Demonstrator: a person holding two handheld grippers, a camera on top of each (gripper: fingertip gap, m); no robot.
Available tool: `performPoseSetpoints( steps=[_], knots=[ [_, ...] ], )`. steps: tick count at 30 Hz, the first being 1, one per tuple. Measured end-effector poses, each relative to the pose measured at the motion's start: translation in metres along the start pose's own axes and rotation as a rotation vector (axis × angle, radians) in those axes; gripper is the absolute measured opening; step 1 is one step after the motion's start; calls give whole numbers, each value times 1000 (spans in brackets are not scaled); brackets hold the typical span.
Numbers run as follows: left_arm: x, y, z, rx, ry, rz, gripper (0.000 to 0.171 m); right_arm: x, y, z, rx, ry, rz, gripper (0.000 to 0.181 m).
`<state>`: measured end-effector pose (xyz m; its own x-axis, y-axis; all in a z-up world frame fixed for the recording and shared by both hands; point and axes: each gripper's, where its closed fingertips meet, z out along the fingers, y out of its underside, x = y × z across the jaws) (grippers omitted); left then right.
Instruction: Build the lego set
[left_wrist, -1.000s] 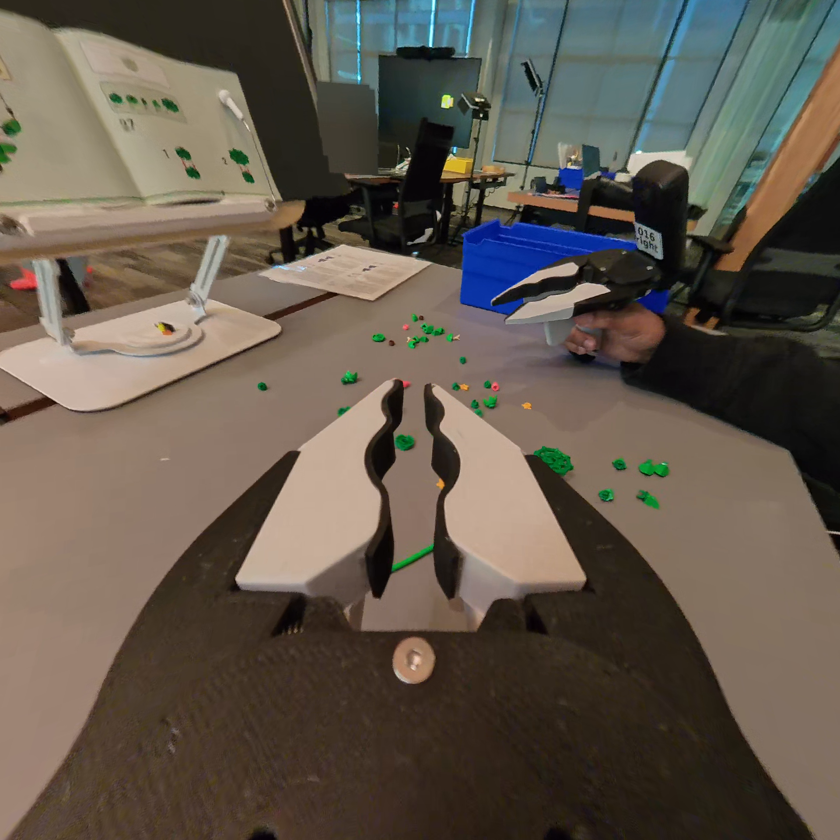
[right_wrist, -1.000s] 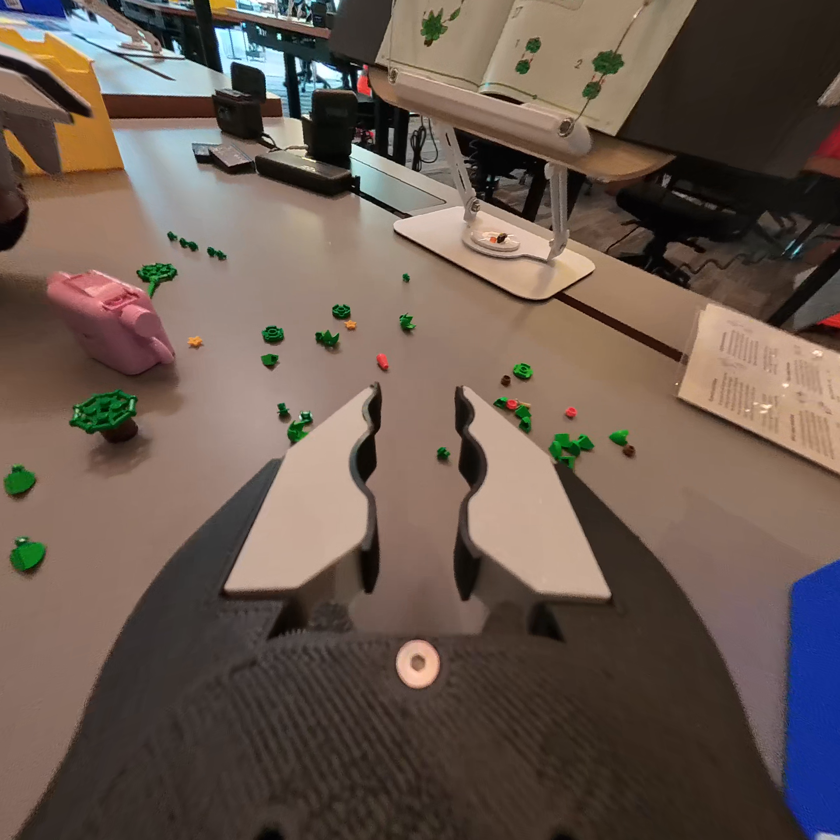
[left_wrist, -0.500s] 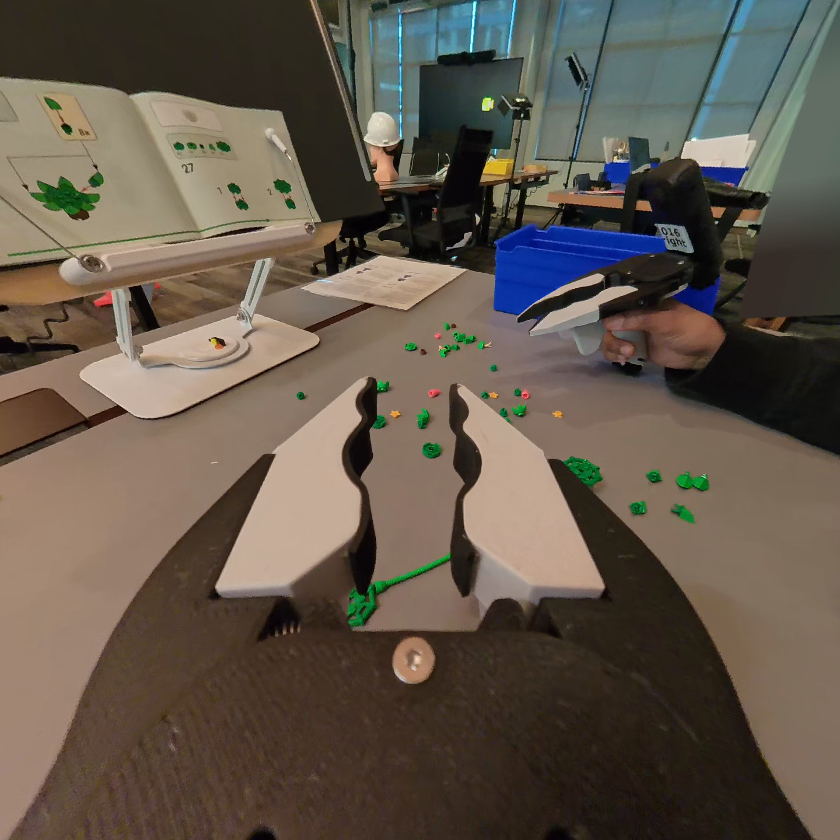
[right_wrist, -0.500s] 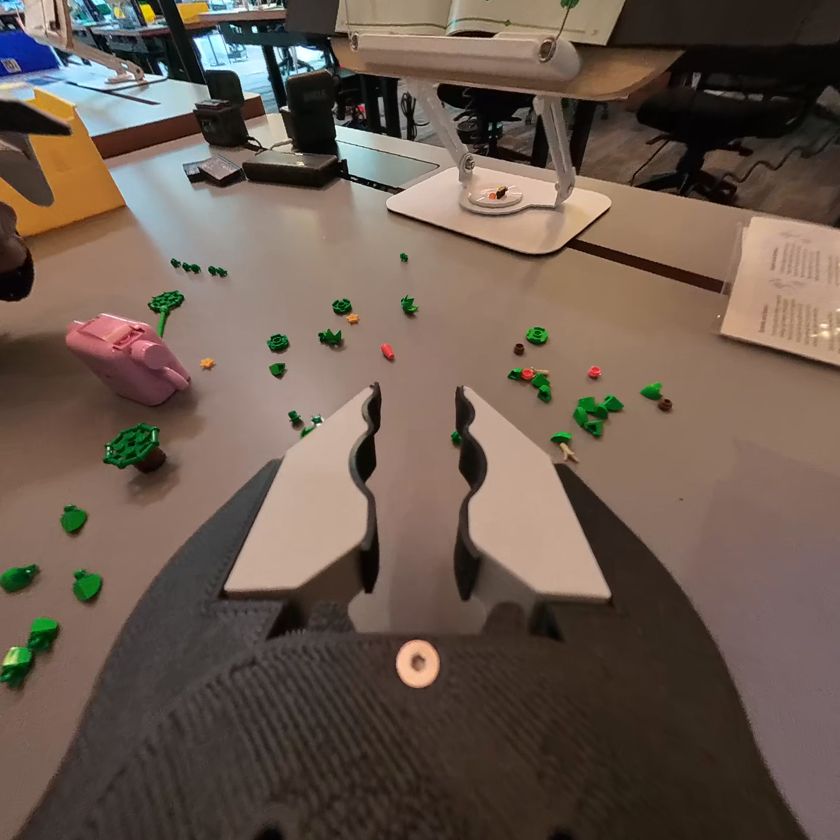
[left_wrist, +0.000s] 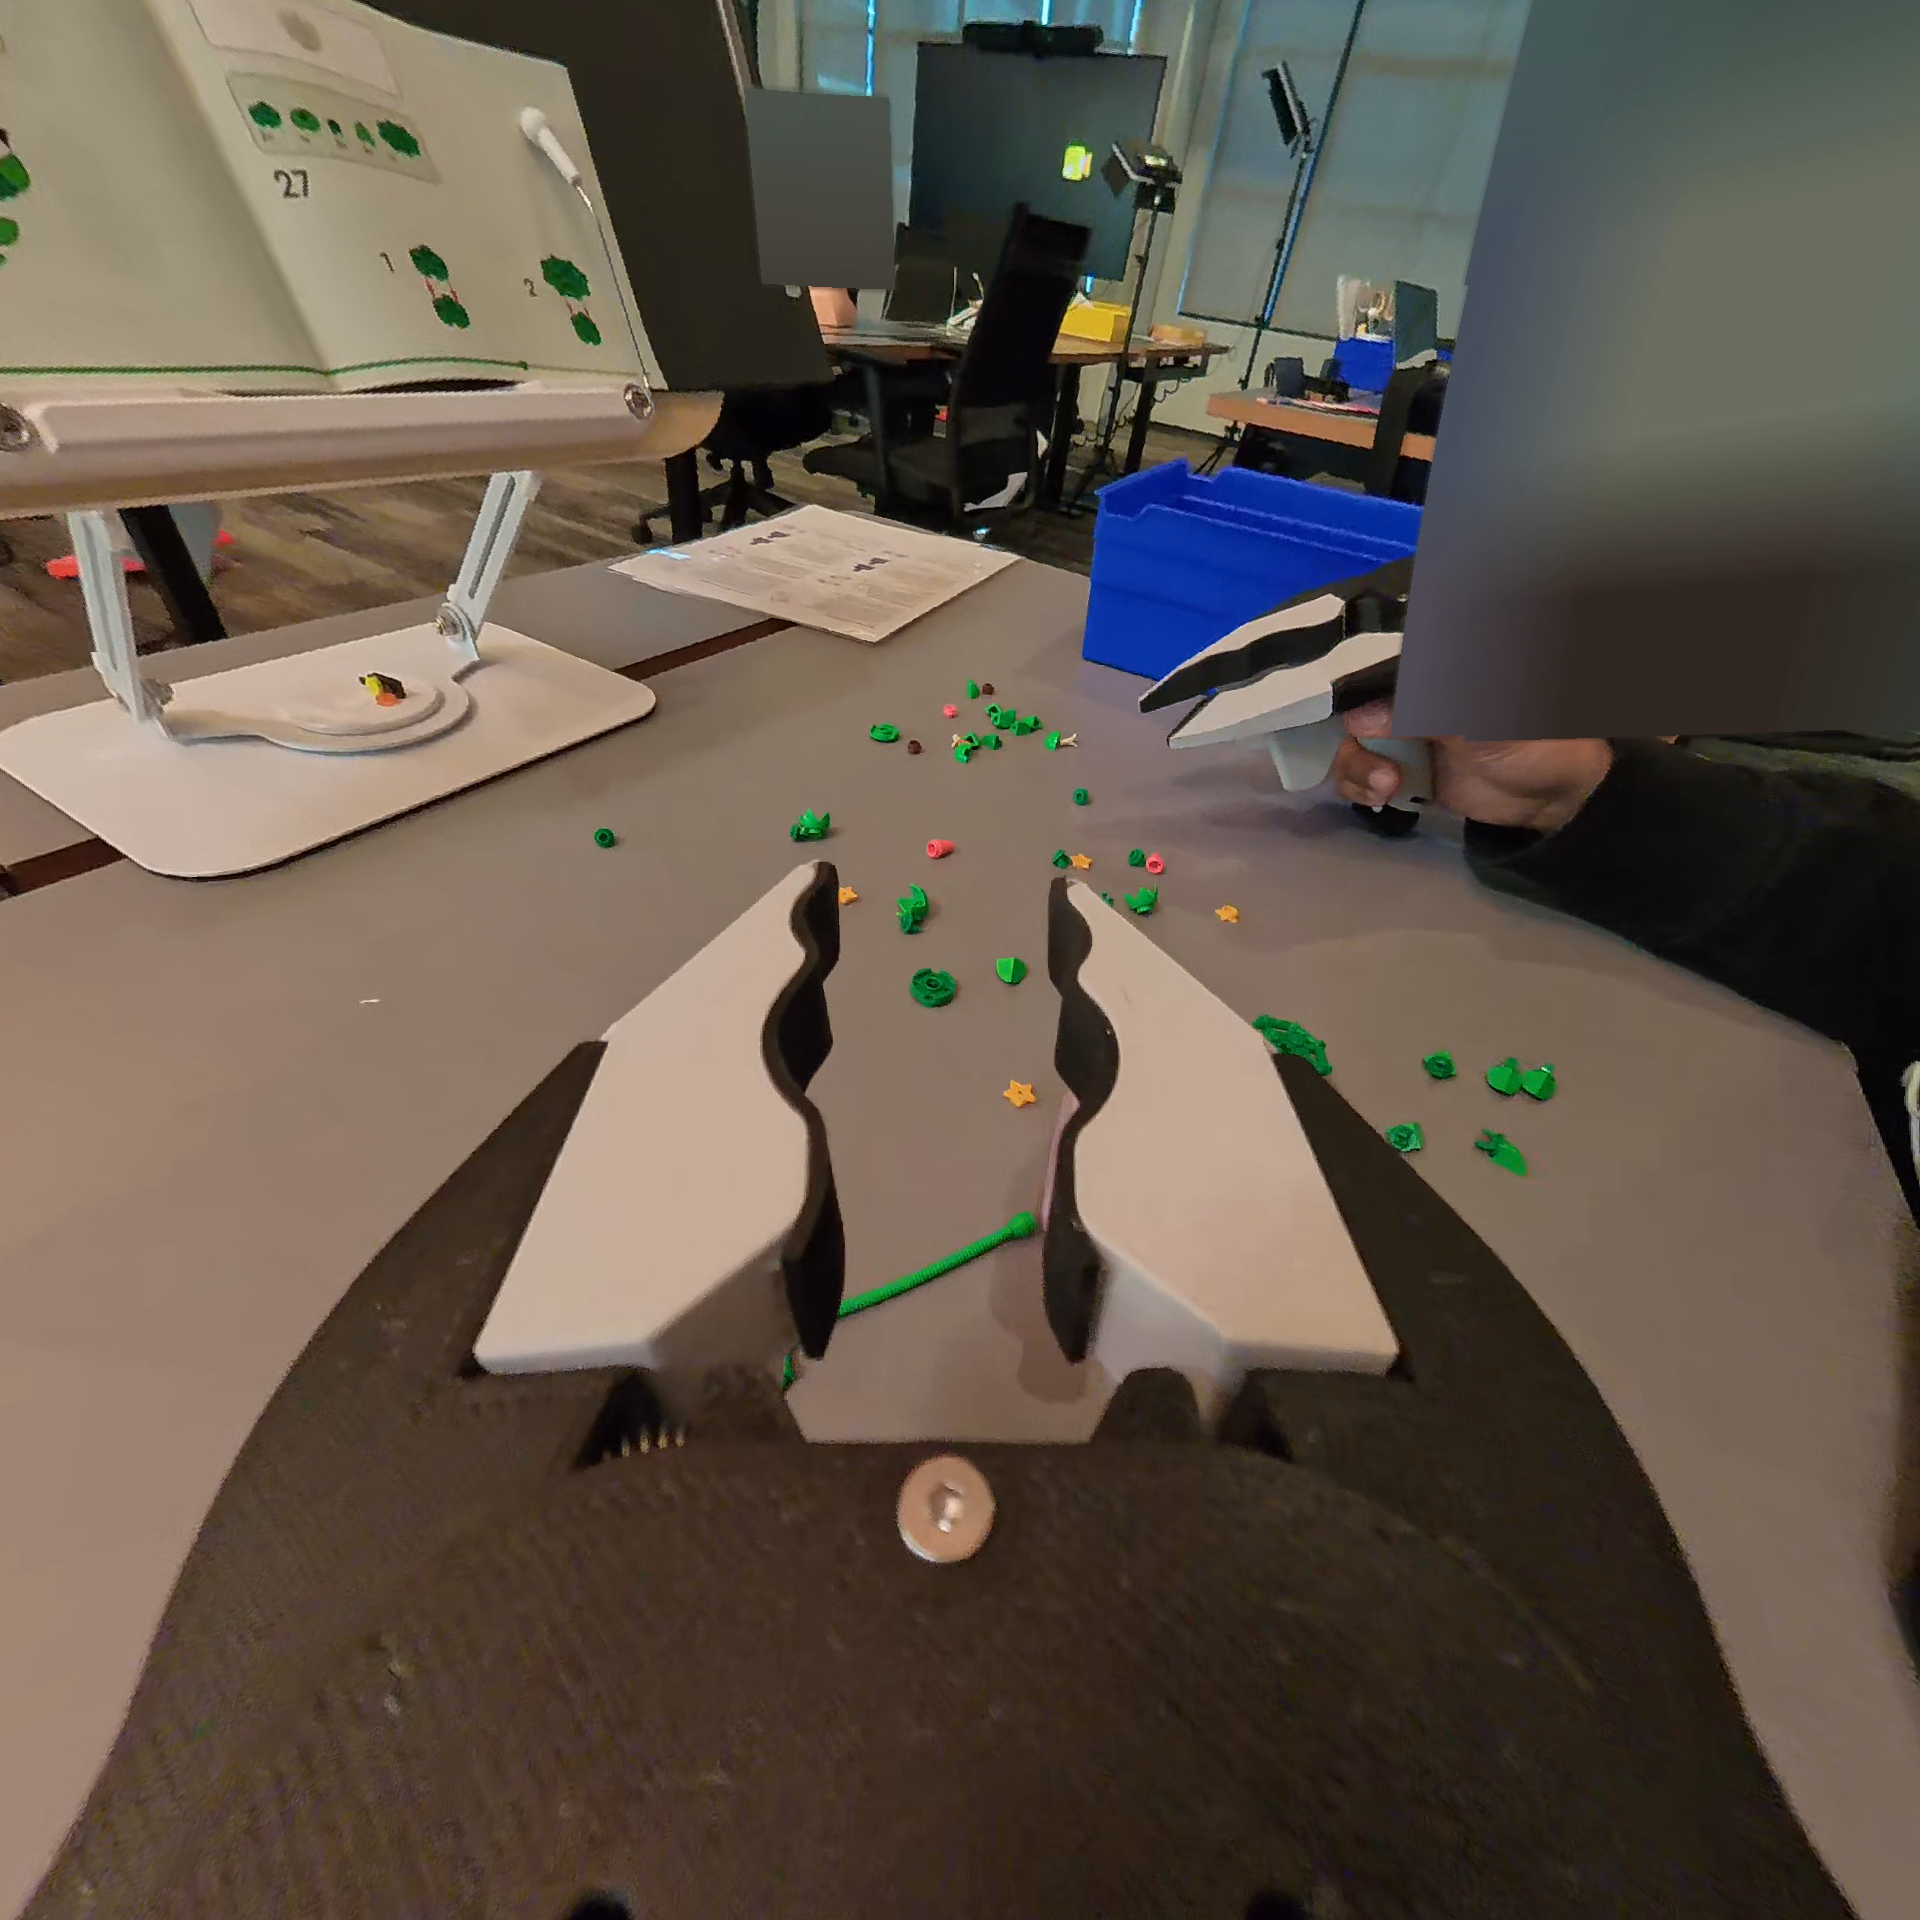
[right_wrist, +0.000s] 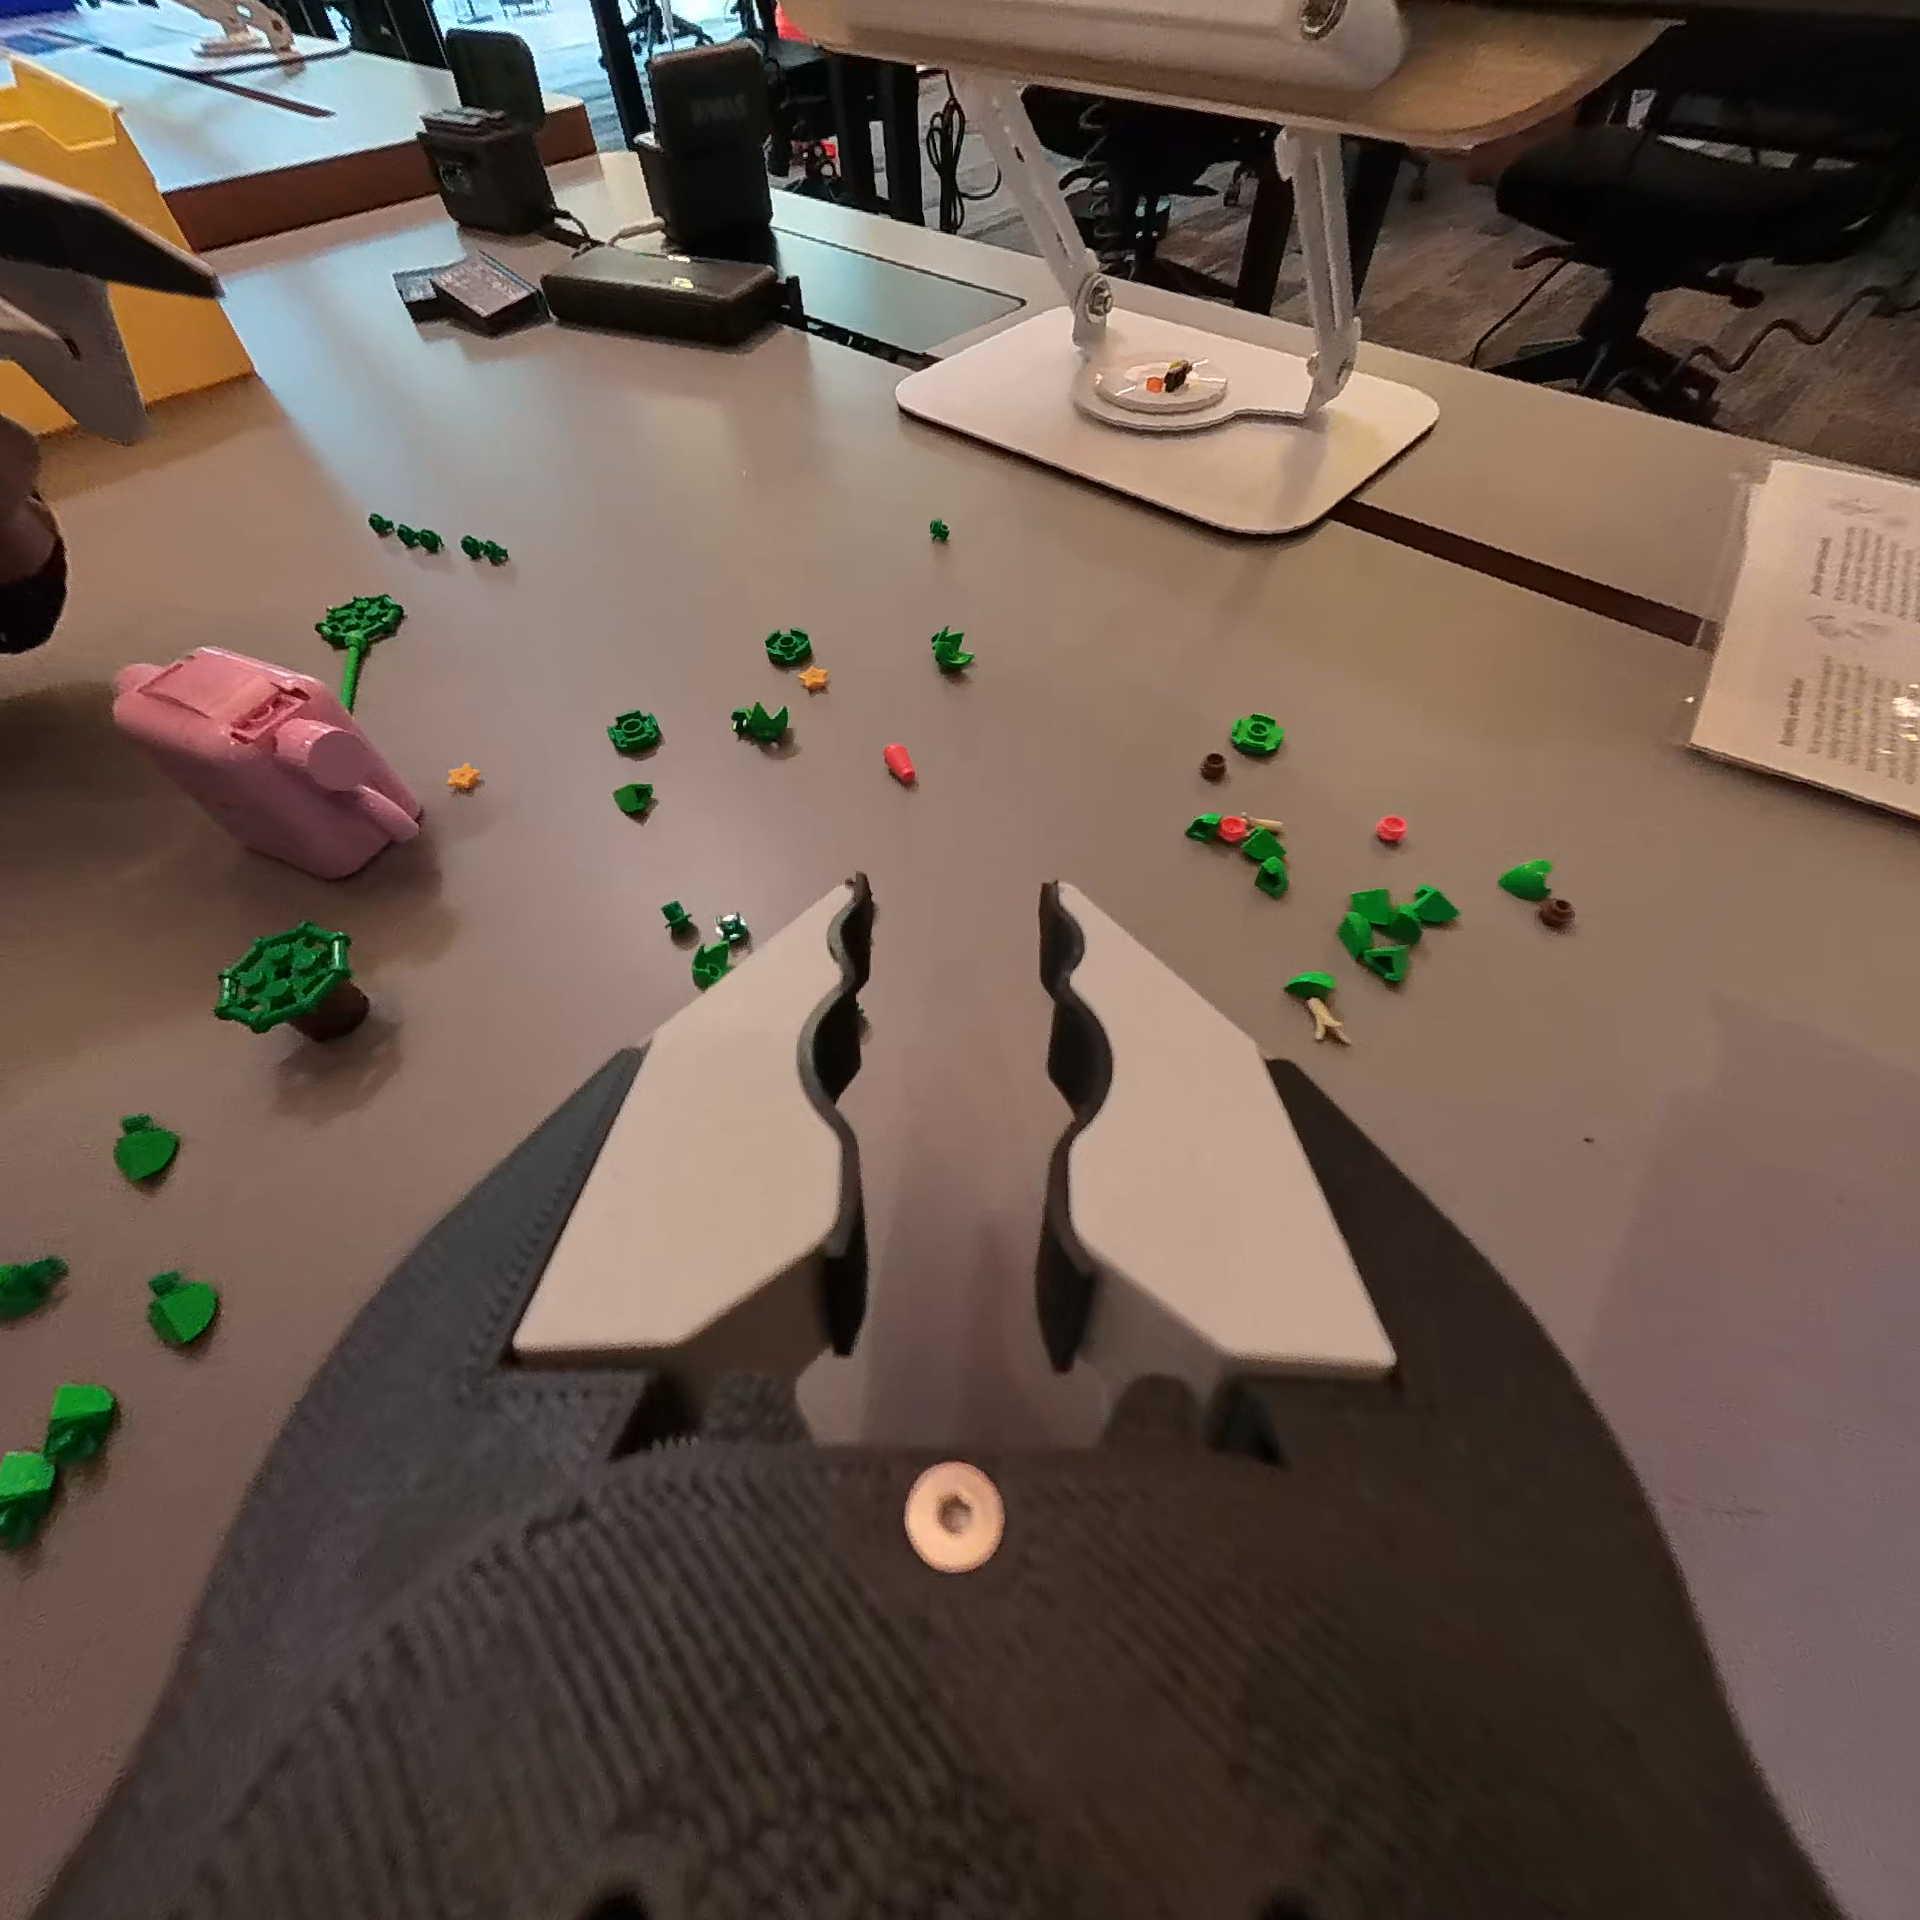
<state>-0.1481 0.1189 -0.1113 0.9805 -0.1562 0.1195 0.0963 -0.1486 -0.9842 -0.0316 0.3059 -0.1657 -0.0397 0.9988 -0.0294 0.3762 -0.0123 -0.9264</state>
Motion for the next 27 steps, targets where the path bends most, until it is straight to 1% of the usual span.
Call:
performPoseSetpoints(
  steps=[7,11,17,18,19,20,21,24,27],
  knots=[
    [-3,6,2,-26,-15,11,39,3,2,2,-20,-7,38,31],
    [-8,8,1,-29,-20,-17,41,3,4,4,-37,-36,67,30],
    [-8,7,0,-16,4,-55,42,0,6,5,-48,-34,40,29],
    [-4,6,0,-9,25,-51,45,-1,6,5,-49,-34,32,29],
    [3,3,0,5,63,-42,52,-2,6,5,-50,-34,26,29],
    [11,0,0,20,109,-29,63,-3,7,5,-53,-36,21,28],
    [18,-2,1,29,141,-20,69,-4,7,6,-57,-37,16,29],
    [31,1,5,18,190,6,75,-5,9,7,-67,-42,13,29],
    [35,9,8,-16,198,42,76,-5,9,7,-66,-47,17,29]
  ],
)
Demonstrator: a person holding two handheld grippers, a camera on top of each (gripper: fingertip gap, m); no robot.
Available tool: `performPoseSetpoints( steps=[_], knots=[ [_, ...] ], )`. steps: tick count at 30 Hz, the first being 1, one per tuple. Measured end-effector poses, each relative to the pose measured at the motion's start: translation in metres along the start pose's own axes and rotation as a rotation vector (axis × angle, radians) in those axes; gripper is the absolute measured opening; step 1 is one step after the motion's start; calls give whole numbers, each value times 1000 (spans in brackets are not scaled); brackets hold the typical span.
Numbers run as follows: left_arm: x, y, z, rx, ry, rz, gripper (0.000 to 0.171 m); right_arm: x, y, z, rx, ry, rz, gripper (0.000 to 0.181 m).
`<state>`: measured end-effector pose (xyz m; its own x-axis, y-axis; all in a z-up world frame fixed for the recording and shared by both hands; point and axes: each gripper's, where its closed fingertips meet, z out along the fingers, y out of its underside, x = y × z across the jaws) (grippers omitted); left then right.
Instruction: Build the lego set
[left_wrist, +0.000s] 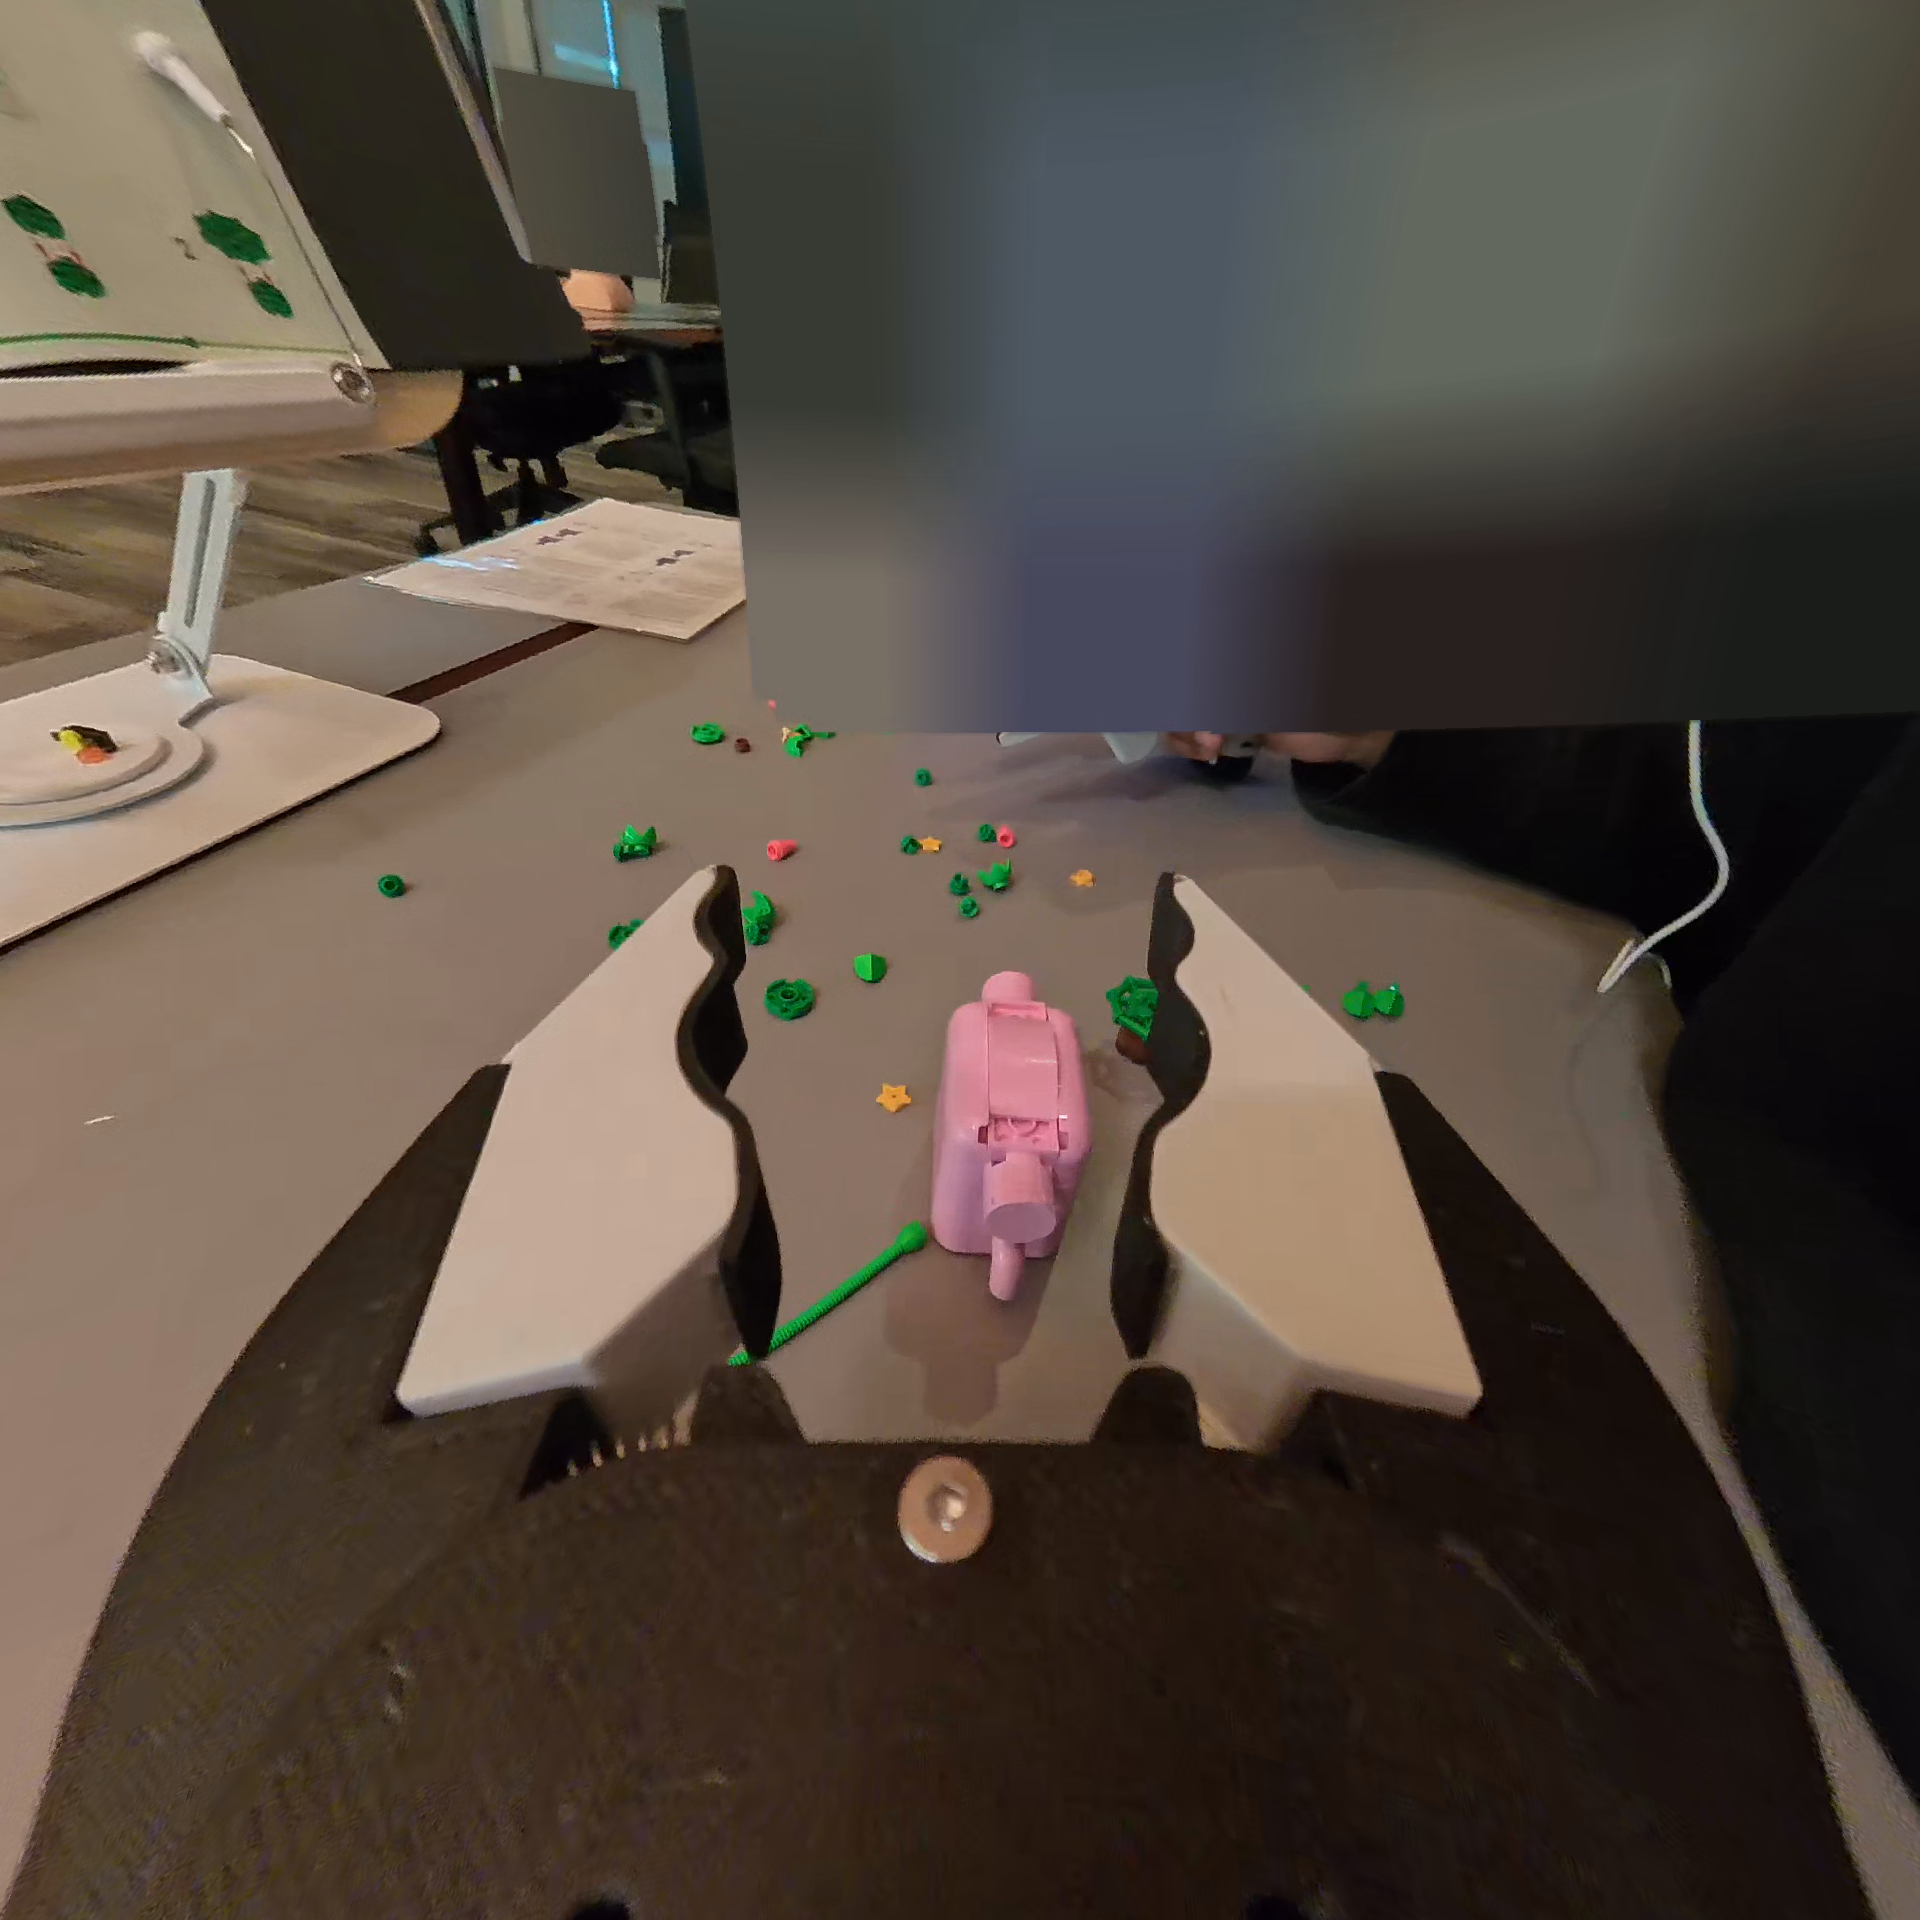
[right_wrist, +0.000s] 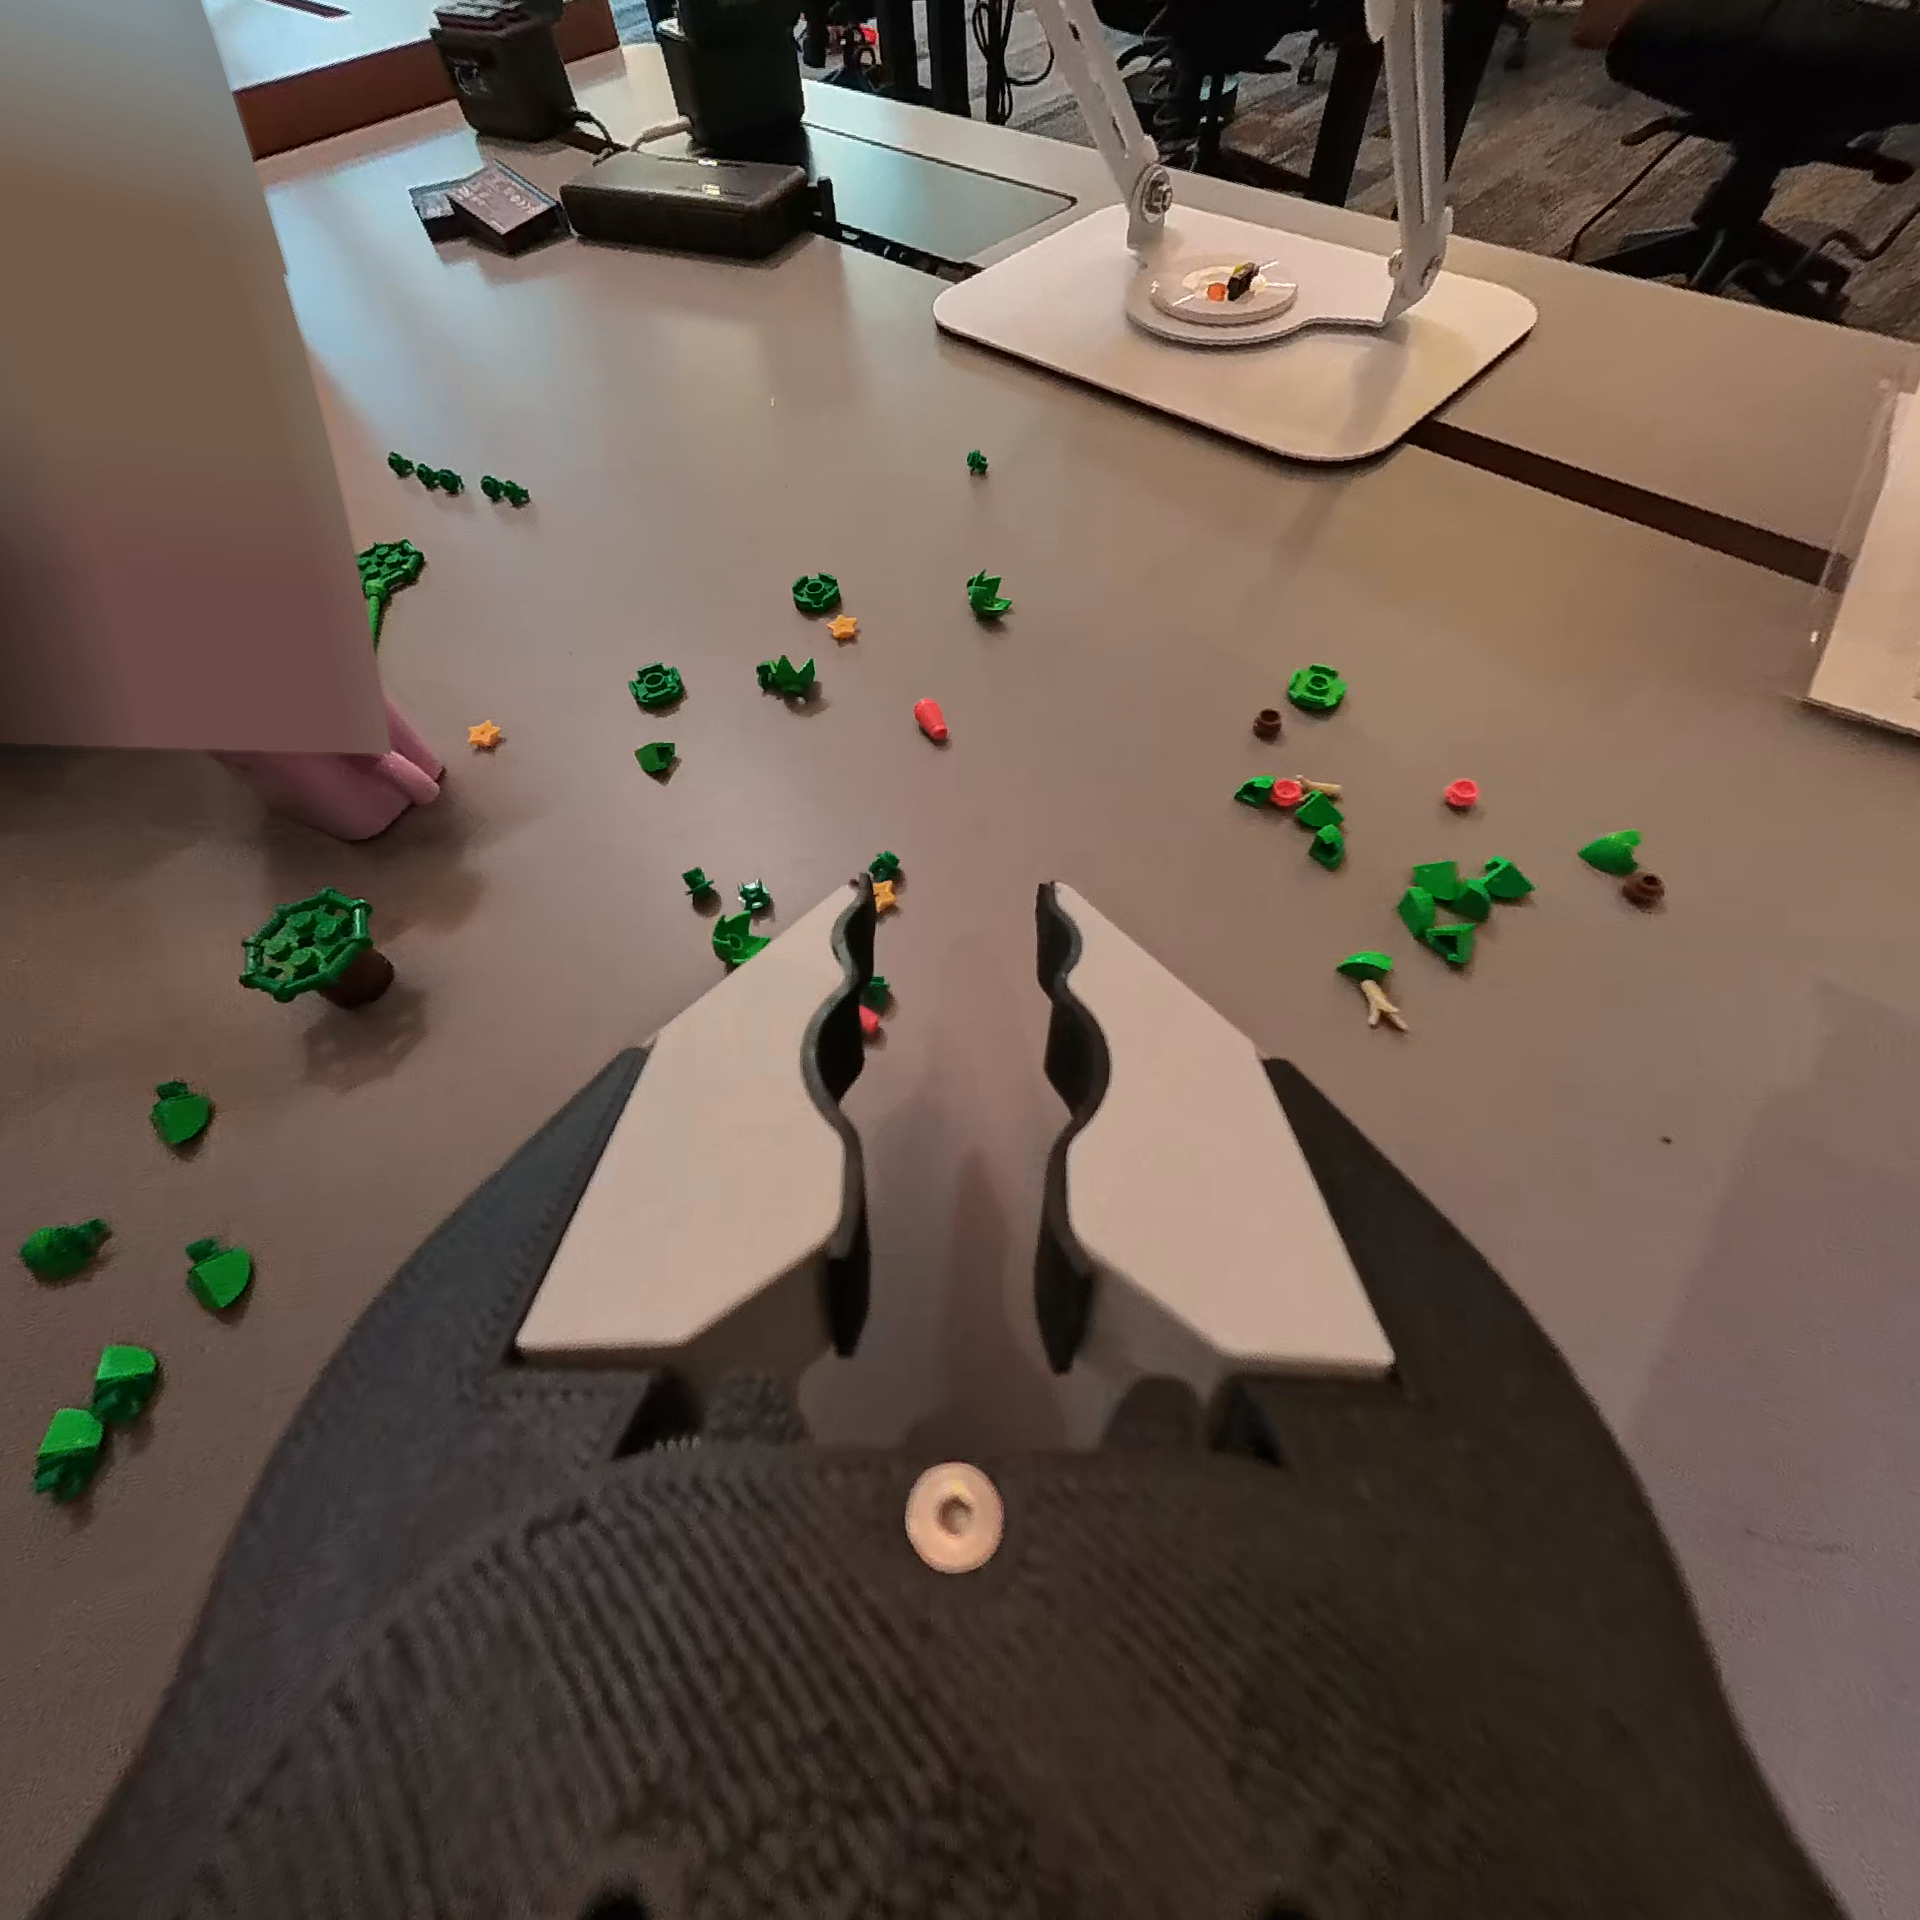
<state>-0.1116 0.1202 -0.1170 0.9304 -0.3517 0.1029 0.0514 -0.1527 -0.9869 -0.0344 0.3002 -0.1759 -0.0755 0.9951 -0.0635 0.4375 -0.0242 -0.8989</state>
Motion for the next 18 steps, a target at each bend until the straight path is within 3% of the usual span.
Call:
performPoseSetpoints(
  steps=[18],
  knots=[
    [9,21,10,-90,66,2,78,2,2,2,-19,23,-7,37]
  ],
)
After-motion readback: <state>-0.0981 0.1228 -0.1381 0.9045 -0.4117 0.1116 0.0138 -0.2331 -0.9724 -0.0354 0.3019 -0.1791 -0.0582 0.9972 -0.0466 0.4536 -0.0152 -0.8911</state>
